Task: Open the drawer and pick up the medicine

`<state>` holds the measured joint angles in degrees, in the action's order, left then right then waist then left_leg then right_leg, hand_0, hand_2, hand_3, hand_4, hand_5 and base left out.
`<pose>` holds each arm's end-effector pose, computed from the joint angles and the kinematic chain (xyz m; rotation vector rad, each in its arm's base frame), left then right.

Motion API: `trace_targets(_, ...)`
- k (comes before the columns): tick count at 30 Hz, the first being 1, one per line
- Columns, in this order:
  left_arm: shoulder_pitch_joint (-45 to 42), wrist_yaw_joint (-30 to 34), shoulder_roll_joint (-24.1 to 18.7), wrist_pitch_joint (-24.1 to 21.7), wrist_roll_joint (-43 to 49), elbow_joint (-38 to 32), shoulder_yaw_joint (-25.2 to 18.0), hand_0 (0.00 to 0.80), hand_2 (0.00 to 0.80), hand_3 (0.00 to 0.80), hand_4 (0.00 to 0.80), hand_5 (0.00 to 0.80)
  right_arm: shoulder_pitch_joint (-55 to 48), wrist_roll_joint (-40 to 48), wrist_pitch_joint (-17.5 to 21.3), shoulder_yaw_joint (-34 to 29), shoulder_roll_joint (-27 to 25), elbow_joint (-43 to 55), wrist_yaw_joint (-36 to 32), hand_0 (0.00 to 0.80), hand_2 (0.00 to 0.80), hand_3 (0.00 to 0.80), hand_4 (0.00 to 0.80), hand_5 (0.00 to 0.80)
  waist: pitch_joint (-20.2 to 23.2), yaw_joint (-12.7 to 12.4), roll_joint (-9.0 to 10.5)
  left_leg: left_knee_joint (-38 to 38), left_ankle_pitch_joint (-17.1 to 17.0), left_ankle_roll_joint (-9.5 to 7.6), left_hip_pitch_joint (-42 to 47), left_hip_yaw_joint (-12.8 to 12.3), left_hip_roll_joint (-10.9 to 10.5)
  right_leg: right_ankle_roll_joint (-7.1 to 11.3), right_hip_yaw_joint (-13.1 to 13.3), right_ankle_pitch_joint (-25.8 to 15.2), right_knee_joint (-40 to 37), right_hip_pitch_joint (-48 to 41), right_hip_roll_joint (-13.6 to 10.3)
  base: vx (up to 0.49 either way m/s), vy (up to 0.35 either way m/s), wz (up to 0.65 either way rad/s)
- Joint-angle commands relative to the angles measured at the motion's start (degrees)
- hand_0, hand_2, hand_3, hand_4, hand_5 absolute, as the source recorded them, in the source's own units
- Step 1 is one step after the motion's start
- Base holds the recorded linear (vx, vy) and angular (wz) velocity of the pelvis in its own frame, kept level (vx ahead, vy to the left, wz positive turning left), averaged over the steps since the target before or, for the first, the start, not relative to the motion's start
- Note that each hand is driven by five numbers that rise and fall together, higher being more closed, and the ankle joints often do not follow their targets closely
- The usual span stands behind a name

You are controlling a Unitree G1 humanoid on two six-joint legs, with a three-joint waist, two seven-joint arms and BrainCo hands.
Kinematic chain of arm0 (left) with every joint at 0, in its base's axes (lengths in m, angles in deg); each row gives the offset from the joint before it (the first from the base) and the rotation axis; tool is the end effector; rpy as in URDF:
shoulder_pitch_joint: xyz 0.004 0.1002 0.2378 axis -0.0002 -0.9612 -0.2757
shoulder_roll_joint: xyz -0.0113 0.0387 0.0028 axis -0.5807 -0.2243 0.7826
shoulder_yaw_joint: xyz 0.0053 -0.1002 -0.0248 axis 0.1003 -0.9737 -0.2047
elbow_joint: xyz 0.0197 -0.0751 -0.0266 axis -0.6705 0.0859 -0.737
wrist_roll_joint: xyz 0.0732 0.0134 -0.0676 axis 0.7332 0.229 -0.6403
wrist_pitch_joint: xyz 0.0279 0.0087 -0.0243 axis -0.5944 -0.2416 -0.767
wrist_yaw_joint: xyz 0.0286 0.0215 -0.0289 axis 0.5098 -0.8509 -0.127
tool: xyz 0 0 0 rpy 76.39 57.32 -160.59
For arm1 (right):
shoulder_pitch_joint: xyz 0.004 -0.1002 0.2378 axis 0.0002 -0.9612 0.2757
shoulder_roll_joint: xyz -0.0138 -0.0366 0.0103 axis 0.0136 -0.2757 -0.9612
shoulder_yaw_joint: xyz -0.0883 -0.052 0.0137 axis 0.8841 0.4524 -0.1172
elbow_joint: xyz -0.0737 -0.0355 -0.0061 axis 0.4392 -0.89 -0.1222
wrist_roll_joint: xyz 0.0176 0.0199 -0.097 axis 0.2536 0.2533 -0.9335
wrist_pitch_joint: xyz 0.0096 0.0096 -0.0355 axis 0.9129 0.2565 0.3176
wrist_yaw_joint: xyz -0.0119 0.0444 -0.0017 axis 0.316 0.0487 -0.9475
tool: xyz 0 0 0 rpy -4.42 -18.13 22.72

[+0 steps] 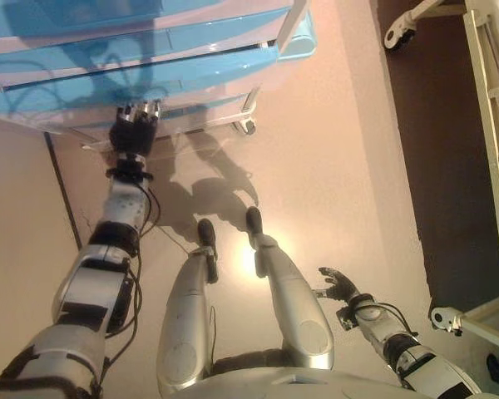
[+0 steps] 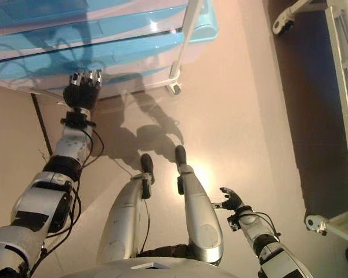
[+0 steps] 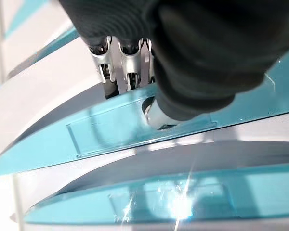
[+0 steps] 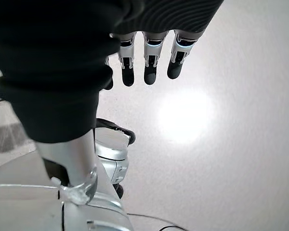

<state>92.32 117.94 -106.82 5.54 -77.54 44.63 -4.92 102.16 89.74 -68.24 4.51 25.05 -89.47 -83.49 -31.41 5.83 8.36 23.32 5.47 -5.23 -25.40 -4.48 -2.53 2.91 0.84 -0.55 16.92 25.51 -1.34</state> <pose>0.3164 0.2342 0.0972 -1.1087 -0.4553 -0.3338 0.1716 -0.2123 -0.0776 -0.4459 0.7613 0.1979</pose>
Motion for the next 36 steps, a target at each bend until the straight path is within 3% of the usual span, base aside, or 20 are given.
trace_targets(1,4.8,11.7,-3.6,-4.2,-0.9,-21.9,-7.1,0.800,0.800,0.800,0.800,0.800,-1.3,-2.7,-0.7,0.5,-0.4,1.8,0.2,0.000,0.000,0.000,0.000,0.000,2.0,-8.0,-2.21,-7.7,-2.3,3.84,2.7,4.4,-1.4,-3.77,-4.6,5.3,2.9,-3.6,3.4,-0.047,-0.057,0.26)
trace_targets(10,-20.3,16.7,4.2,2.1,3.0,-19.8,-16.3,0.800,0.800,0.800,0.800,0.800,-1.4,-4.9,-2.9,-4.9,-2.4,0.9,-0.2,0.000,0.000,0.000,0.000,0.000,4.3,-14.2,-6.20,-10.9,-4.7,6.28,6.6,9.9,-1.4,-5.06,-10.9,9.3,2.0,-10.9,1.2,0.005,-0.053,0.39)
trace_targets(16,-34.4,23.6,7.2,11.8,5.0,-12.8,-20.9,0.800,0.800,0.800,0.800,0.800,-1.4,-5.9,-3.1,-9.7,-4.4,-0.8,-1.8,0.000,0.000,0.000,0.000,0.000,5.8,-17.4,-9.81,-11.5,-5.2,6.58,9.3,12.9,-2.6,-5.65,-14.6,10.0,0.5,-15.4,-0.1,-0.002,0.008,0.40)
trace_targets(23,-43.6,25.0,10.0,17.2,11.3,-3.4,-19.8,0.800,0.800,0.800,0.800,0.800,-1.9,-9.0,-2.5,-14.0,-4.6,-4.1,-4.3,0.000,0.000,0.000,0.000,0.000,7.8,-19.5,-11.74,-14.7,-6.1,7.25,13.7,14.4,-3.1,-5.13,-17.6,9.7,-2.5,-20.6,-0.7,0.039,0.037,0.25)
trace_targets(28,-45.9,22.5,10.7,18.0,17.3,2.6,-19.0,0.800,0.800,0.800,0.800,0.800,-1.8,-9.6,-2.0,-15.8,-4.1,-6.3,-4.6,0.000,0.000,0.000,0.000,0.000,9.3,-20.1,-11.99,-17.1,-6.8,7.61,15.9,15.1,-3.3,-4.63,-18.8,9.2,-4.8,-22.9,-0.9,0.039,0.016,0.09)
trace_targets(34,-47.0,16.1,10.9,15.7,24.9,9.6,-17.6,0.800,0.800,0.800,0.800,0.800,-2.3,-9.5,-0.3,-17.8,-3.5,-8.5,-4.2,0.000,0.000,0.000,0.000,0.000,11.0,-20.3,-11.43,-17.6,-6.3,7.40,17.8,16.0,-3.7,-4.37,-19.6,9.0,-5.3,-24.5,-1.1,0.060,0.018,0.13)
trace_targets(35,-46.9,13.8,10.9,15.3,26.2,10.4,-17.4,0.524,0.524,0.524,0.524,0.524,-2.5,-9.6,0.1,-18.0,-3.4,-8.8,-3.9,0.000,0.000,0.000,0.000,0.000,11.2,-20.2,-11.26,-17.5,-6.1,7.34,18.1,16.1,-3.7,-4.34,-19.6,9.0,-5.3,-24.8,-1.0,0.082,0.011,0.17)
trace_targets(36,-46.9,11.4,10.7,14.5,27.6,11.2,-17.1,0.000,0.000,0.000,0.000,0.000,-2.8,-9.6,0.3,-18.3,-3.3,-8.8,-3.6,0.000,0.000,0.000,0.000,0.000,11.5,-20.1,-11.07,-17.5,-6.0,7.26,18.5,16.2,-3.7,-4.28,-19.5,8.9,-5.4,-25.0,-1.0,0.090,0.015,0.11)
